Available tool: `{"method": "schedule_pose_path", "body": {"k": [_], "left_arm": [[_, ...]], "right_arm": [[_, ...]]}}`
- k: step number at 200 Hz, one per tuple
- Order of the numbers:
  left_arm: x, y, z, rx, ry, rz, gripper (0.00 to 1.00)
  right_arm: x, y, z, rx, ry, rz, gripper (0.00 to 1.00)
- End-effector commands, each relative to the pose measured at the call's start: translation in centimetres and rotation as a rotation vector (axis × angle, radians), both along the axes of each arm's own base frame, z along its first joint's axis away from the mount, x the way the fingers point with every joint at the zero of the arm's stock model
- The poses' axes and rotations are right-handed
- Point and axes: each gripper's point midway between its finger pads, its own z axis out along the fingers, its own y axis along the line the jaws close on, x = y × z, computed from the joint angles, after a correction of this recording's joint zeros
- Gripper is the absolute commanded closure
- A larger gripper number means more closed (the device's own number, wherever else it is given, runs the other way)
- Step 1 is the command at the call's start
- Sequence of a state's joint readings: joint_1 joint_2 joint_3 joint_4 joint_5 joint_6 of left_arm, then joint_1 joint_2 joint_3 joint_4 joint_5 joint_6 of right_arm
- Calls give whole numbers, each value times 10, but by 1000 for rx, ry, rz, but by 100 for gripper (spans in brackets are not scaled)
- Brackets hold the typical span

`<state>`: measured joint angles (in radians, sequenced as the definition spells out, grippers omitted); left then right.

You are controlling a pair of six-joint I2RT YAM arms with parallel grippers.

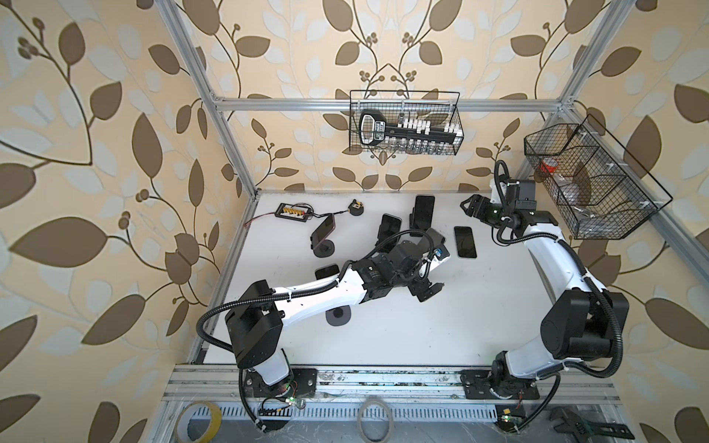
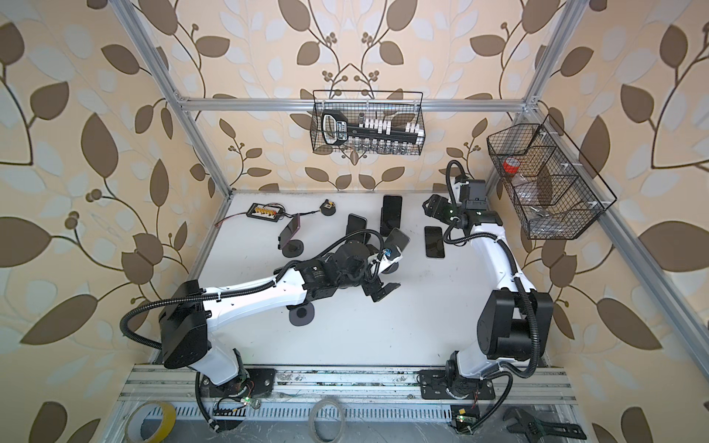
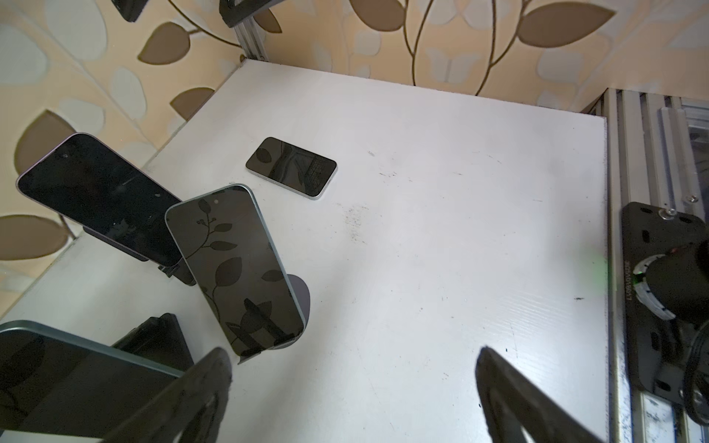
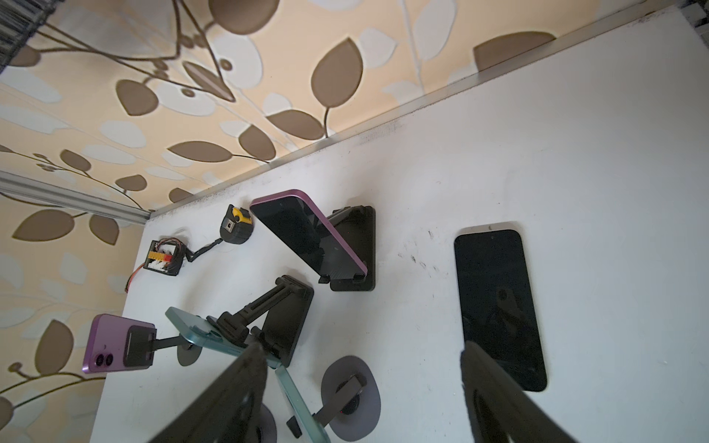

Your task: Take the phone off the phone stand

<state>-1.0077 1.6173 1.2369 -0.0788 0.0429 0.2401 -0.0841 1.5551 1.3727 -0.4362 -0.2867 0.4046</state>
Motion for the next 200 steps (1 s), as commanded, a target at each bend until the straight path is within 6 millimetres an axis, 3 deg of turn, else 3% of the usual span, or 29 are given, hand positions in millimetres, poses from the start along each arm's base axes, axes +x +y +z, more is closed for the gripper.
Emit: {"method": "schedule_pose_path", "body": {"k": [1, 44, 130, 174, 200], "left_arm": [[0, 2, 25, -55, -47, 10, 1], [0, 1, 26, -59, -36, 17, 1], [0, 3, 39, -72, -53, 16, 1], [5, 6, 58, -87, -83, 31, 1], [5, 12, 66, -105, -76, 55, 1]], "right_arm": [[-2, 0, 21, 28, -45, -36, 20], [-4, 0, 33, 44, -82, -84, 22], [-20, 18, 74, -2, -282, -19, 22], [-30, 50, 91, -84, -381, 76, 22], [-38, 64, 100, -48, -396, 126, 24]]}}
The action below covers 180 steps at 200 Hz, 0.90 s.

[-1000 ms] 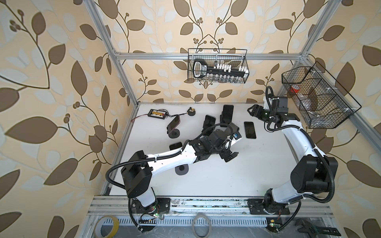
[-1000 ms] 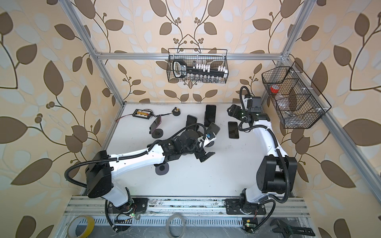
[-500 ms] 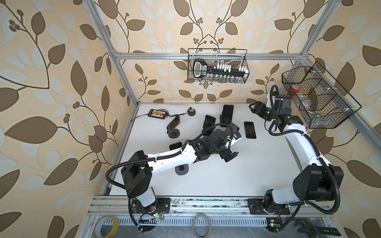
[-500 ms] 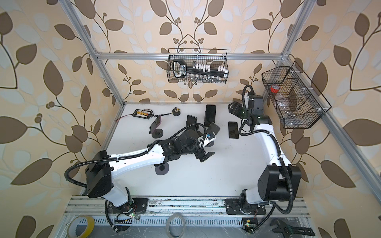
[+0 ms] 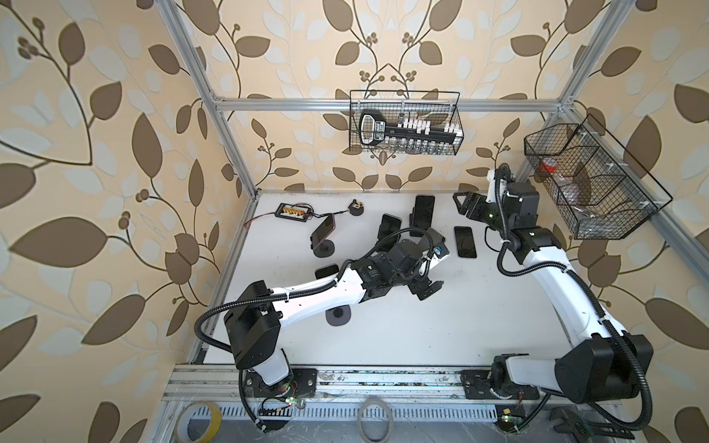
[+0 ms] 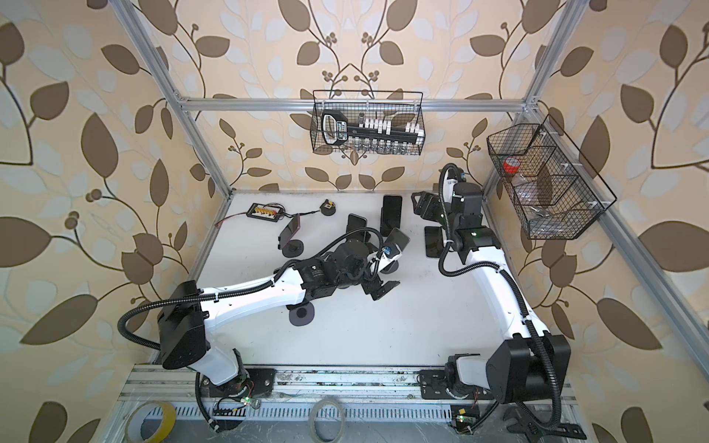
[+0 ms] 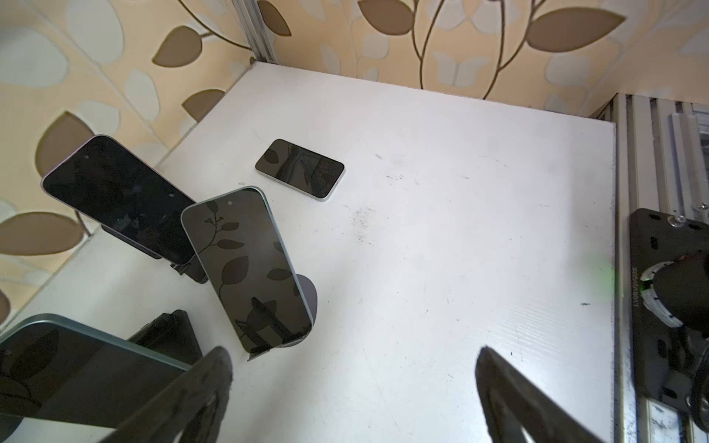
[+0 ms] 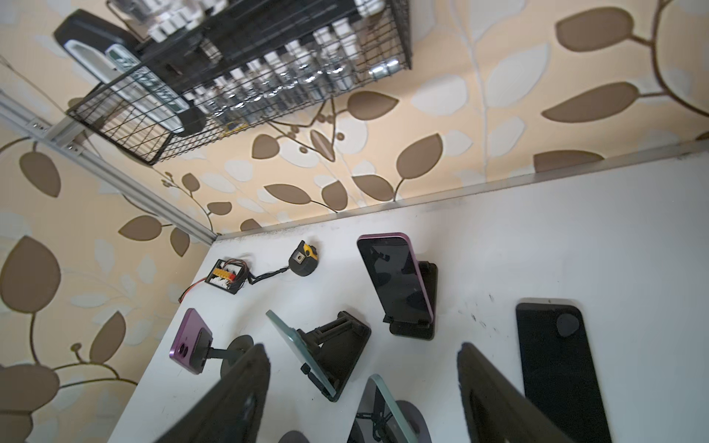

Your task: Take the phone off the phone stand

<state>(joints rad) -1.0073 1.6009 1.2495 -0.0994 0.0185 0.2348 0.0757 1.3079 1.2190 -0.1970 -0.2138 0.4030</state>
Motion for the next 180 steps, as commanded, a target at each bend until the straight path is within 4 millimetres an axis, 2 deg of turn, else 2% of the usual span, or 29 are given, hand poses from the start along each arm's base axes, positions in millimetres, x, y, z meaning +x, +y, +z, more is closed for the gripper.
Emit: {"method": "schedule_pose_path", "body": {"k": [1, 39, 51, 55, 83, 131, 180], "left_arm": [[2, 8, 57, -102, -65, 33, 1], [2, 29, 64, -108, -30, 120, 1], [2, 37, 57, -86, -17, 148, 1], [-1, 44, 68, -107, -28, 158, 1], [-4, 67, 67, -91, -33, 220, 1], [-8, 102, 67, -77, -27, 319, 1], [-14, 141, 67, -79, -12, 443, 1]], "right_arm": [[-6, 6, 19, -11, -65, 33, 24], [-18, 21, 26, 21, -52, 91, 25], [-22, 28, 26, 26, -50, 113, 26], [-23, 30, 26, 29, -46, 122, 26], [-32, 49, 22, 25, -19, 174, 28], [-47, 77, 3, -5, 24, 233, 28], [-64, 115, -26, -59, 35, 329, 27]]}}
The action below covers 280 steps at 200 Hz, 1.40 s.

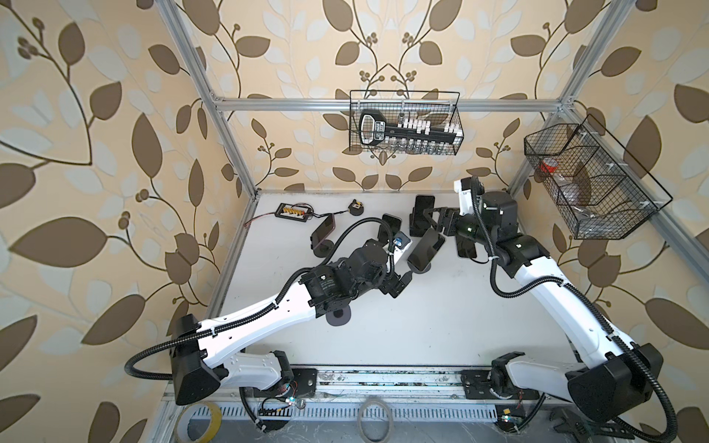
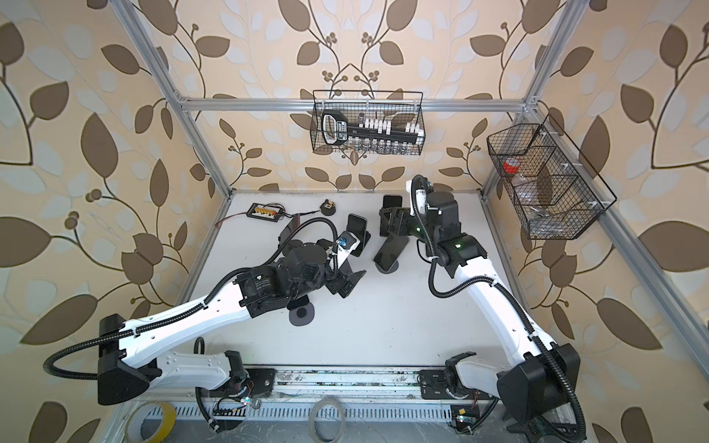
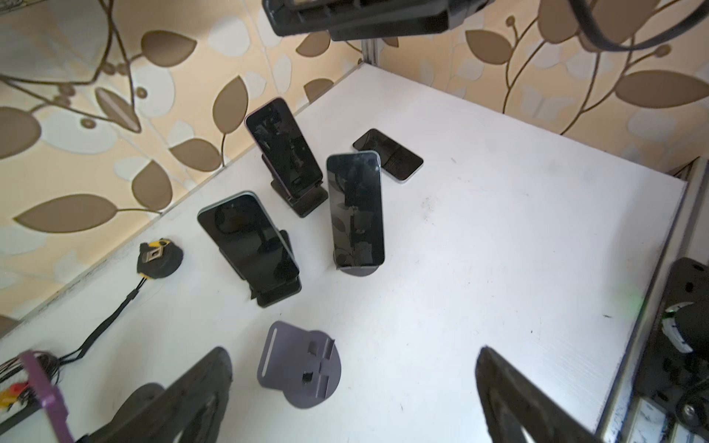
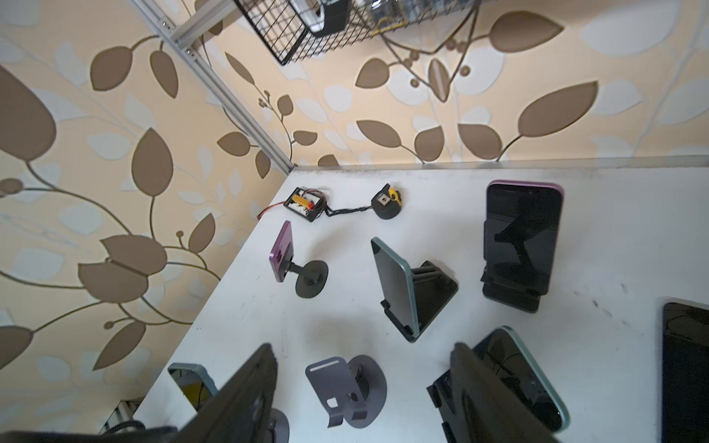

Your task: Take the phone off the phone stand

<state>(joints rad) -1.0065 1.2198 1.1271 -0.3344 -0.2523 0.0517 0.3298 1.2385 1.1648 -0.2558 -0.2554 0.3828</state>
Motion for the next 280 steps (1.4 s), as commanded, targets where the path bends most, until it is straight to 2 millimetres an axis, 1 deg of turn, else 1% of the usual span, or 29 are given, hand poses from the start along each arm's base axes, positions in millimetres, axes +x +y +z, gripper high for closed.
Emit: {"method": "schedule_pose_path", "body": {"k": [1, 21, 39, 59, 84, 112, 135, 160, 196, 200, 235, 262, 280], "left_arm": [[1, 32, 11, -29, -9, 120, 1], [-2, 49, 8, -32, 0, 173, 1], [-6, 64, 4, -29, 17, 222, 1], [-10, 80, 0, -29, 36, 268, 1], [-15, 93, -12, -28, 65, 309, 1], [-20, 103, -27, -42, 112, 360, 1], [-23, 112, -33, -53, 131, 389, 1], [-26, 121, -34, -48, 127, 406, 1], [-28, 131, -35, -8, 120, 426, 1], [-28, 132, -36, -6, 121, 431, 1], [-29, 143, -38, -14, 121, 472, 1], [-30, 150, -38, -14, 112, 492, 1], [-29, 151, -39, -6, 103, 494, 1]], "right_arm": [[-9, 12, -16, -47, -9, 34, 27], [-18, 30, -25, -52, -27, 87, 27], [-30, 52, -33, -63, -55, 154, 26], [-39, 71, -48, -101, -65, 202, 24], [-41, 85, -68, -137, -38, 224, 22], [-41, 104, -85, -147, 0, 262, 20], [-43, 119, -97, -166, 9, 284, 19], [-41, 128, -109, -183, 33, 295, 18], [-33, 131, -116, -195, 46, 278, 17], [-39, 138, -116, -196, 45, 298, 17], [-36, 150, -130, -226, 74, 314, 16], [-31, 158, -138, -278, 71, 316, 16], [-24, 159, -143, -314, 75, 301, 15]]}}
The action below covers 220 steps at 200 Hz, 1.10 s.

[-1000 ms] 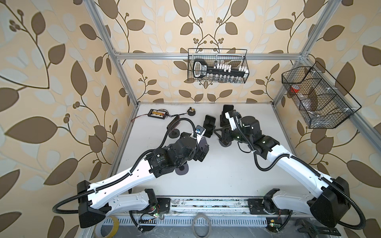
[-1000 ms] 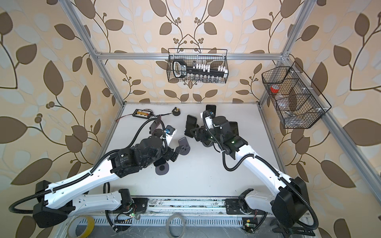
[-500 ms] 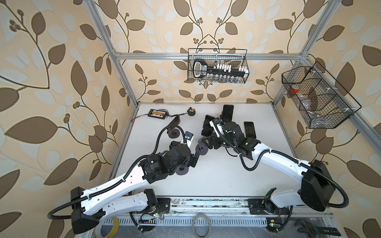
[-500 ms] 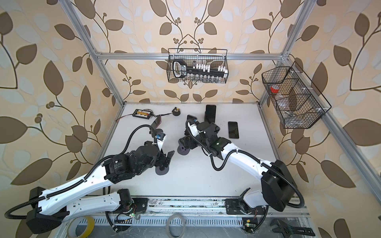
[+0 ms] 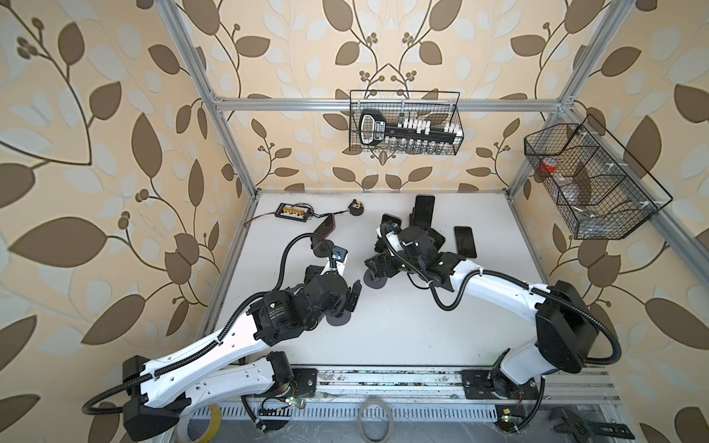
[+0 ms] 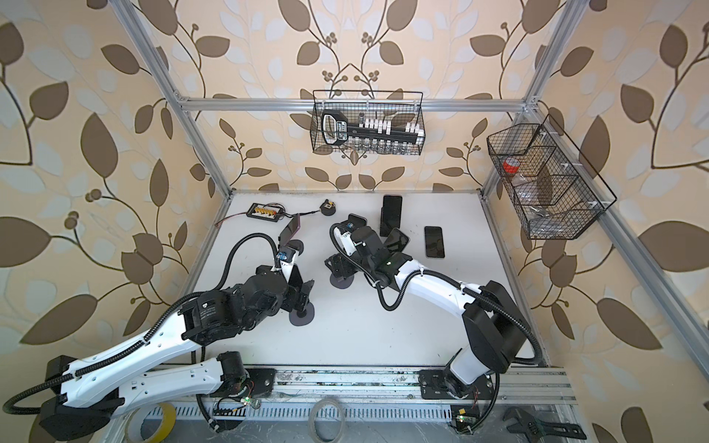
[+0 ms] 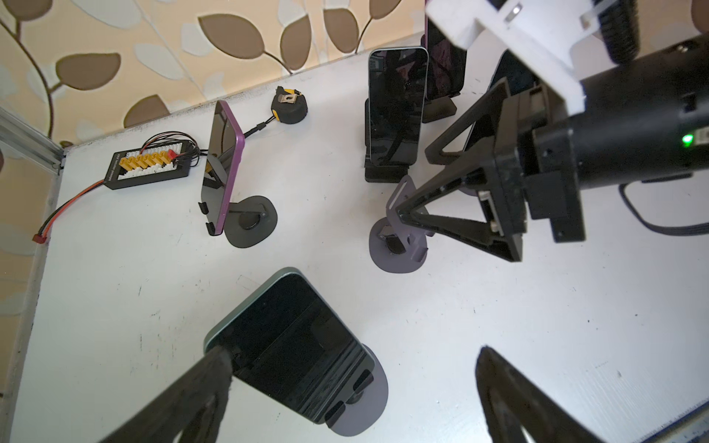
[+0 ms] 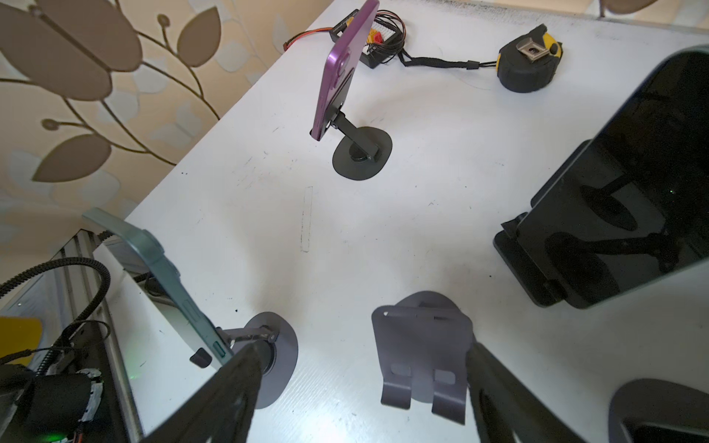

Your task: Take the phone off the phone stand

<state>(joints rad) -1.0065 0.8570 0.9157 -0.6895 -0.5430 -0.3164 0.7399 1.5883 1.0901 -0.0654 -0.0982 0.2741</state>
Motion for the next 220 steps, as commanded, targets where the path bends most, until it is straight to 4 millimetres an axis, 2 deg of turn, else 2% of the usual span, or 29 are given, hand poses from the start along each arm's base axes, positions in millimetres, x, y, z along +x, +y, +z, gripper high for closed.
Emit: {"method": "schedule_pose_path", "body": {"k": [1, 67, 101, 137, 163, 220], "left_arm": [[3, 13, 1, 13, -22, 62, 1], [9, 22, 5, 31, -84, 100, 1], [10, 19, 0, 35, -81, 93, 1], [12, 12, -5, 46, -79, 71, 1], [14, 9, -6, 66, -83, 59, 1], [14, 11, 3, 53, -117, 56, 1]], "right_arm": [[12, 4, 0, -57, -33, -17, 15], [25, 3, -19, -151, -26, -56, 14], [24, 4, -37, -186, 14, -51, 14], [20, 12, -44, -185, 39, -26, 14], [22, 11, -51, -201, 51, -44, 14], [25, 13, -56, -198, 59, -62, 26]]}}
